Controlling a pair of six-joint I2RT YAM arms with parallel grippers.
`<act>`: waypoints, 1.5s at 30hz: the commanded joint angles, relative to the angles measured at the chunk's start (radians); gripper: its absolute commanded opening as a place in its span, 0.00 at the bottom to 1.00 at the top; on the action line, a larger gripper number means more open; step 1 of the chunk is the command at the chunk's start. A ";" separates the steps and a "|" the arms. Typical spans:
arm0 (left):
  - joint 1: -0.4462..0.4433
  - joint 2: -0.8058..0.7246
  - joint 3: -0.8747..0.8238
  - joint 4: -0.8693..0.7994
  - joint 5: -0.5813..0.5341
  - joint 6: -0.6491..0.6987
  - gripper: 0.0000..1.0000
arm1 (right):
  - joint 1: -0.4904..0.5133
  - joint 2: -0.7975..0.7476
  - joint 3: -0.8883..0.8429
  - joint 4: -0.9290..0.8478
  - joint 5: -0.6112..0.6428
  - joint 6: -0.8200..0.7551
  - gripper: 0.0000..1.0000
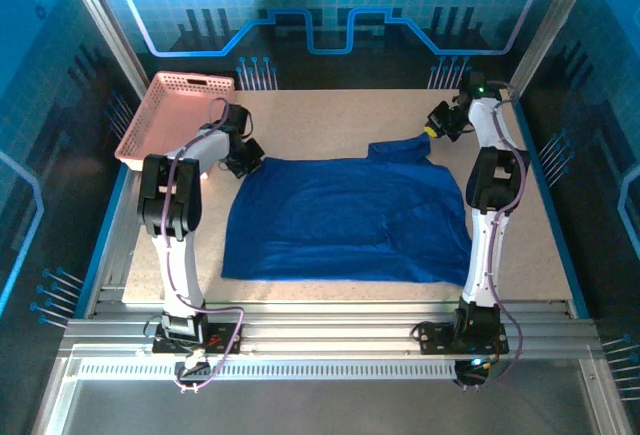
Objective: Fold and stack the t-shirts
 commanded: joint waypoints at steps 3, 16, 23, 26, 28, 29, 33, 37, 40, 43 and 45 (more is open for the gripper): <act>0.006 -0.116 -0.026 0.000 0.042 0.048 0.00 | 0.018 -0.173 -0.059 -0.002 -0.073 0.063 0.00; 0.060 -0.304 -0.159 0.036 0.080 0.082 0.00 | 0.008 -0.494 -0.298 0.015 -0.121 0.046 0.00; 0.086 -0.376 -0.246 0.063 0.129 0.115 0.00 | -0.017 -0.640 -0.478 0.043 -0.147 0.031 0.00; 0.088 -0.397 -0.271 0.063 0.132 0.129 0.00 | -0.024 -0.697 -0.555 0.045 -0.150 0.019 0.00; 0.097 -0.418 -0.293 0.061 0.126 0.133 0.00 | -0.033 -0.735 -0.609 0.046 -0.154 0.012 0.00; 0.106 -0.431 -0.309 0.061 0.128 0.135 0.00 | -0.040 -0.759 -0.641 0.048 -0.152 0.008 0.00; 0.130 -0.470 -0.351 0.053 0.134 0.154 0.00 | -0.078 -0.845 -0.762 0.058 -0.164 -0.001 0.00; 0.135 -0.496 -0.383 0.045 0.140 0.183 0.00 | -0.110 -0.930 -0.875 0.052 -0.173 -0.025 0.00; 0.141 -0.521 -0.419 0.042 0.129 0.193 0.00 | -0.140 -0.997 -0.966 0.043 -0.174 -0.046 0.00; 0.150 -0.541 -0.459 0.048 0.130 0.194 0.00 | -0.191 -1.046 -1.052 0.045 -0.189 -0.060 0.00; 0.150 -0.551 -0.476 0.048 0.132 0.196 0.00 | -0.219 -1.069 -1.090 0.044 -0.198 -0.074 0.00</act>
